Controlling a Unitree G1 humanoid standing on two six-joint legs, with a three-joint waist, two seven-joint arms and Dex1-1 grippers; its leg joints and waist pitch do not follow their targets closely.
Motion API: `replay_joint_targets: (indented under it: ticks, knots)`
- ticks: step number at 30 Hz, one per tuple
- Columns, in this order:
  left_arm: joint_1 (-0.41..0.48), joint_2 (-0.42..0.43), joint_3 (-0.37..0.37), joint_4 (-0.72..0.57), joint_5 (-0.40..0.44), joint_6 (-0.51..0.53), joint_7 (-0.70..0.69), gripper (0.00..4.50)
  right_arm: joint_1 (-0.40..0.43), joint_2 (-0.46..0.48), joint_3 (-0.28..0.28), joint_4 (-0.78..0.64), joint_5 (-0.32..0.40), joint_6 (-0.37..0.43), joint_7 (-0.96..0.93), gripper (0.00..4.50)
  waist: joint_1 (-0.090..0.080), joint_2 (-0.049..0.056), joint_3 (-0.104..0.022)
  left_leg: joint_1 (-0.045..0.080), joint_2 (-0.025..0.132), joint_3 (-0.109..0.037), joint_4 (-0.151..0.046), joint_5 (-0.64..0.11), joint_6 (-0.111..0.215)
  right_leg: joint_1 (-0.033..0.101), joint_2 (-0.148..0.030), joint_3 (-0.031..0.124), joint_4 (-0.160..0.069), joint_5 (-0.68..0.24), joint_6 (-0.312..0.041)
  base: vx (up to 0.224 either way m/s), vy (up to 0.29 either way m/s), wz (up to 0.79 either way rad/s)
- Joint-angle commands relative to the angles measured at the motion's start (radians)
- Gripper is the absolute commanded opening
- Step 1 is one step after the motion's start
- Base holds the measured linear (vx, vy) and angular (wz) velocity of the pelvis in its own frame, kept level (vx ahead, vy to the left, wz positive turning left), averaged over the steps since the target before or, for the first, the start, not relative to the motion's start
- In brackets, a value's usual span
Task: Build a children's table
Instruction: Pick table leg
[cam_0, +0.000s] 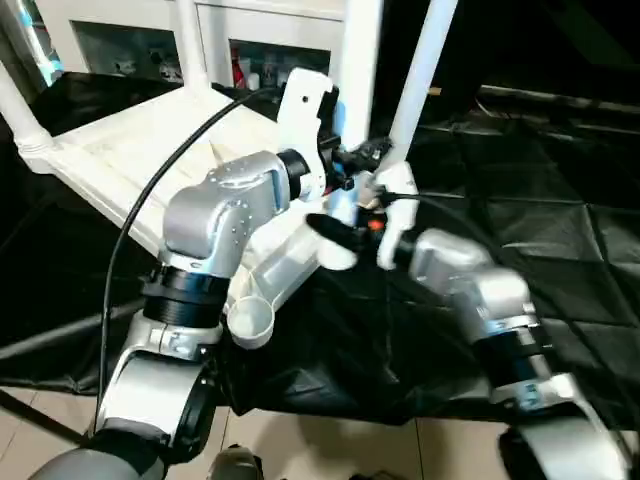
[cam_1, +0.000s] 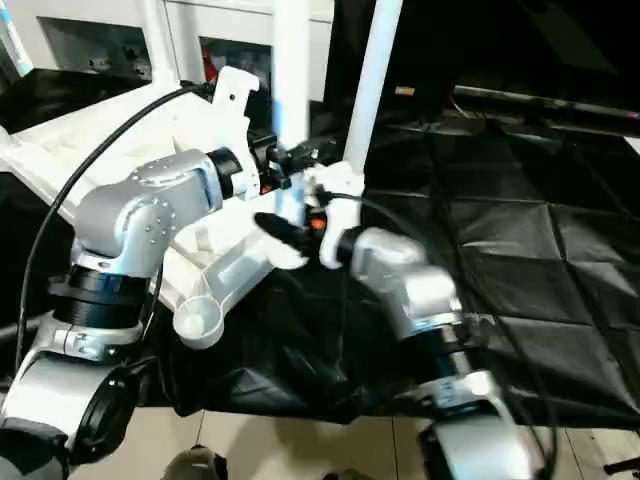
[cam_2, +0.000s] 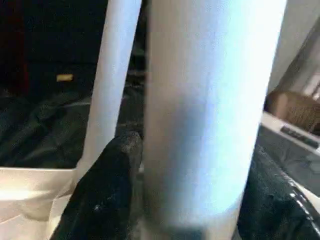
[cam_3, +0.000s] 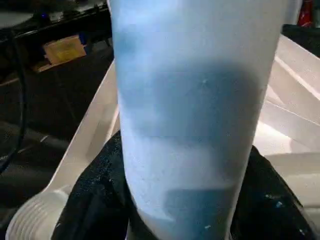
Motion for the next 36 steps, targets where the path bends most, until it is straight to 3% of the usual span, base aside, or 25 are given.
replay_joint_targets:
  ticks: [1, 4, 6, 9, 10, 19, 22, 23, 26, 27, 28, 30, 33, 34, 36]
  knots:
    - [-0.027, 0.003, 0.006, 0.018, -0.009, -0.005, -0.008, 2.56, 0.003, -0.012, -0.023, -0.028, 0.01, 0.005, 0.011, 1.96, -0.003, -0.002, -0.086, 0.017, 0.017, 0.001, -0.061, -0.079, -0.003, 0.062, -0.074, 0.046, -0.058, -0.024, -0.191, 0.0, 0.0, 0.0]
    - [-0.028, 0.003, 0.006, 0.035, -0.002, -0.016, -0.015, 2.72, 0.004, -0.017, -0.017, -0.035, 0.006, 0.008, 0.019, 1.96, -0.003, -0.001, -0.086, 0.019, 0.018, 0.0, -0.061, -0.083, -0.004, 0.062, -0.075, 0.046, -0.059, -0.036, -0.191, 0.0, 0.0, 0.0]
    - [-0.027, 0.003, 0.005, 0.036, -0.001, -0.017, -0.018, 2.23, 0.005, -0.018, -0.013, -0.039, 0.004, 0.009, 0.021, 1.96, -0.003, -0.002, -0.087, 0.018, 0.018, 0.001, -0.061, -0.082, -0.003, 0.063, -0.074, 0.046, -0.059, -0.035, -0.191, 0.0, 0.0, 0.0]
    - [-0.025, -0.003, -0.001, 0.042, 0.006, -0.003, -0.006, 2.19, 0.009, -0.016, 0.003, -0.048, -0.008, 0.009, 0.021, 1.96, -0.004, -0.005, -0.087, 0.017, 0.018, 0.001, -0.061, -0.074, -0.001, 0.063, -0.074, 0.046, -0.058, -0.024, -0.192, 0.0, 0.0, 0.0]
    - [-0.025, -0.007, -0.003, 0.047, 0.012, 0.004, 0.011, 1.92, 0.011, -0.015, 0.013, -0.051, -0.019, 0.007, 0.015, 1.96, -0.002, -0.003, -0.087, 0.018, 0.019, 0.001, -0.061, -0.075, -0.002, 0.063, -0.075, 0.046, -0.058, -0.028, -0.191, 0.0, 0.0, 0.0]
    - [-0.034, -0.024, 0.022, 0.078, 0.039, -0.037, 0.079, 1.82, 0.016, 0.021, 0.028, -0.063, -0.062, -0.004, -0.06, 1.95, -0.003, -0.007, -0.086, 0.019, 0.018, 0.001, -0.062, -0.082, -0.008, 0.062, -0.075, 0.046, -0.06, -0.038, -0.186, 0.0, 0.0, 0.0]
    - [-0.033, 0.004, 0.009, 0.074, 0.02, -0.062, -0.01, 1.82, 0.015, 0.021, 0.006, -0.072, -0.01, -0.002, 0.0, 2.67, -0.003, -0.007, -0.086, 0.02, 0.019, 0.0, -0.062, -0.088, -0.008, 0.061, -0.076, 0.046, -0.061, -0.05, -0.181, 0.0, 0.0, 0.0]
    - [-0.032, 0.016, 0.001, 0.07, 0.015, -0.063, -0.042, 1.82, 0.016, 0.012, 0.005, -0.077, 0.0, 0.004, 0.021, 2.67, -0.004, -0.01, -0.086, 0.019, 0.019, 0.001, -0.063, -0.088, -0.006, 0.061, -0.075, 0.046, -0.061, -0.051, -0.18, 0.0, 0.0, 0.0]
    - [-0.026, 0.047, -0.023, 0.05, -0.005, -0.062, -0.126, 1.82, 0.02, -0.011, 0.002, -0.088, 0.013, 0.014, 0.059, 2.73, -0.003, -0.007, -0.085, 0.022, 0.02, 0.0, -0.063, -0.092, -0.005, 0.059, -0.076, 0.046, -0.061, -0.049, -0.178, 0.0, 0.0, 0.0]
    - [-0.026, 0.055, -0.026, 0.046, -0.014, -0.053, -0.146, 1.82, 0.018, -0.021, -0.002, -0.086, 0.016, 0.014, 0.071, 2.98, -0.003, -0.007, -0.085, 0.021, 0.02, 0.0, -0.064, -0.093, -0.006, 0.06, -0.075, 0.047, -0.06, -0.052, -0.177, 0.0, 0.0, 0.0]
    - [-0.028, 0.087, -0.034, 0.034, -0.046, -0.022, -0.22, 1.82, 0.014, -0.061, -0.014, -0.085, 0.037, 0.028, 0.13, 3.08, -0.001, -0.012, -0.085, 0.022, 0.018, 0.002, -0.063, -0.095, -0.005, 0.062, -0.077, 0.046, -0.06, -0.068, -0.18, 0.0, 0.0, 0.0]
    - [-0.034, 0.115, -0.035, 0.032, -0.074, 0.008, -0.283, 1.82, 0.013, -0.111, -0.02, -0.1, 0.071, 0.06, 0.212, 3.08, 0.001, -0.011, -0.083, 0.023, 0.021, 0.002, -0.064, -0.098, -0.005, 0.059, -0.075, 0.046, -0.059, -0.071, -0.18, 0.0, 0.0, 0.0]
    - [-0.046, 0.125, -0.018, 0.046, -0.096, 0.02, -0.313, 1.82, 0.021, -0.168, -0.014, -0.143, 0.115, 0.106, 0.316, 3.13, 0.001, -0.017, -0.083, 0.021, 0.02, 0.002, -0.063, -0.101, 0.001, 0.064, -0.073, 0.046, -0.059, -0.062, -0.182, 0.0, 0.0, 0.0]
    - [-0.055, 0.124, -0.004, 0.057, -0.109, 0.028, -0.324, 1.82, 0.02, -0.189, -0.016, -0.151, 0.132, 0.128, 0.351, 3.13, 0.001, -0.023, -0.084, 0.018, 0.019, 0.003, -0.06, -0.093, 0.009, 0.064, -0.076, 0.046, -0.059, -0.056, -0.188, 0.0, 0.0, 0.0]
    - [-0.057, 0.129, -0.007, 0.06, -0.113, 0.031, -0.341, 1.82, 0.018, -0.197, -0.016, -0.148, 0.136, 0.139, 0.366, 3.13, 0.002, -0.022, -0.084, 0.018, 0.02, 0.003, -0.06, -0.084, 0.011, 0.062, -0.078, 0.045, -0.06, -0.064, -0.194, 0.0, 0.0, 0.0]
